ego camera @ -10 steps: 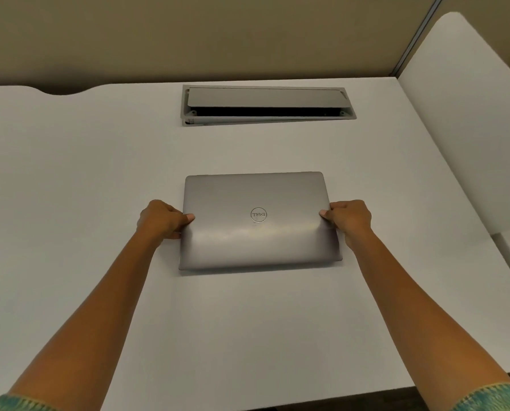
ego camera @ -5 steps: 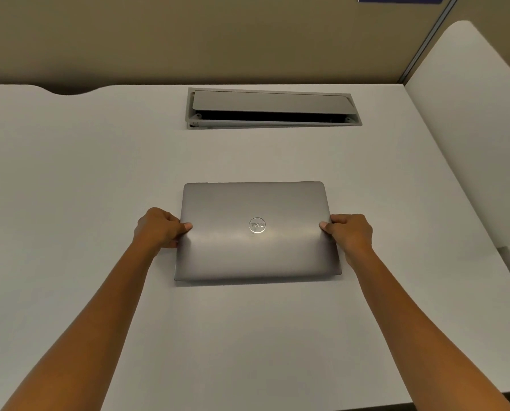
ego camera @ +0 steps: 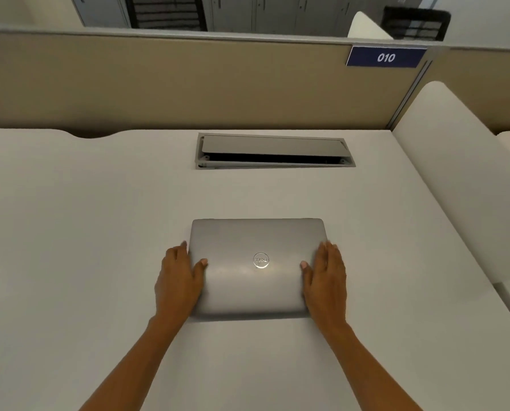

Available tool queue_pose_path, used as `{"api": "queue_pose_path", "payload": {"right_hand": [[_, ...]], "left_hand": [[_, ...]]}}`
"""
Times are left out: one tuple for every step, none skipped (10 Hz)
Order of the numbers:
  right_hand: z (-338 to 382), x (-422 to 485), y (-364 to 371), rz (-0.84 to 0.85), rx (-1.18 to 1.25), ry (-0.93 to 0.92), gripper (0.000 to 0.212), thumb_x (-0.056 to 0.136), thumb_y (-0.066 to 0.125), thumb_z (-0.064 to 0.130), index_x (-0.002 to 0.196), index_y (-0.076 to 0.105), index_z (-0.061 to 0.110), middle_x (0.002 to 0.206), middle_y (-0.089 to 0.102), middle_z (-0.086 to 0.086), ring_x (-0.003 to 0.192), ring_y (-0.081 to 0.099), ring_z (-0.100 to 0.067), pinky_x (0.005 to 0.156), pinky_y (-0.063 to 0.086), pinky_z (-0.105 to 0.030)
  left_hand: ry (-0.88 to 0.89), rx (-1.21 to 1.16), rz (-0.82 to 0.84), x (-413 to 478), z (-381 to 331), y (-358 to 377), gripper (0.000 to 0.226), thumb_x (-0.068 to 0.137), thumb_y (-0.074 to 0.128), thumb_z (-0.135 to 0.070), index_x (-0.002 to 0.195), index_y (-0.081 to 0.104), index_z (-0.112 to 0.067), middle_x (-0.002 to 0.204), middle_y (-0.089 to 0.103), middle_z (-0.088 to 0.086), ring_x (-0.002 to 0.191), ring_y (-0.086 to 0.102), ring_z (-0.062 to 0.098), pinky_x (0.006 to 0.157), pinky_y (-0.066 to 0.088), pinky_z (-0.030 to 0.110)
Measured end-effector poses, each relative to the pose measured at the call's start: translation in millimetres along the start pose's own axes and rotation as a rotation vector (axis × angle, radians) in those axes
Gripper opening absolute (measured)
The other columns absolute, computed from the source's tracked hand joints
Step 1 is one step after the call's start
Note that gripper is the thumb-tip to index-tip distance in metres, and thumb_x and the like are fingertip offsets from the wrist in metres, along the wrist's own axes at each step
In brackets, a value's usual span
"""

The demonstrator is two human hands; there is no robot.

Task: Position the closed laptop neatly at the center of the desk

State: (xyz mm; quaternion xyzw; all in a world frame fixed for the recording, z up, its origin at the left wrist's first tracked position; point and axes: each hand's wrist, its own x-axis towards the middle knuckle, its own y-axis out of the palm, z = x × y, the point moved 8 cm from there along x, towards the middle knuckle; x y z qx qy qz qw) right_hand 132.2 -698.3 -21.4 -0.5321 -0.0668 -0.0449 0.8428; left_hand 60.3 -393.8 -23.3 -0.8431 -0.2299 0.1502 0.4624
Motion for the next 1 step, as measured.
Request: {"api": "queue_pose_path", "payload": {"right_hand": [[15.2,-1.8,2.5,-0.071,-0.089,-0.163,0.066,0.094,0.05,0.035,0.146,0.029,0.0,0.157,0.025,-0.016,0.147,0.02,-0.029,0.117,0.024,-0.046]], "left_hand": [[0.213,0.076,-0.082,-16.3,-22.5,11.2,0.066,0.096,0.038,-0.043,0.149,0.027,-0.004,0.154,0.034,0.016,0.14,0.035,0.033,0.112,0.035,0.045]]}}
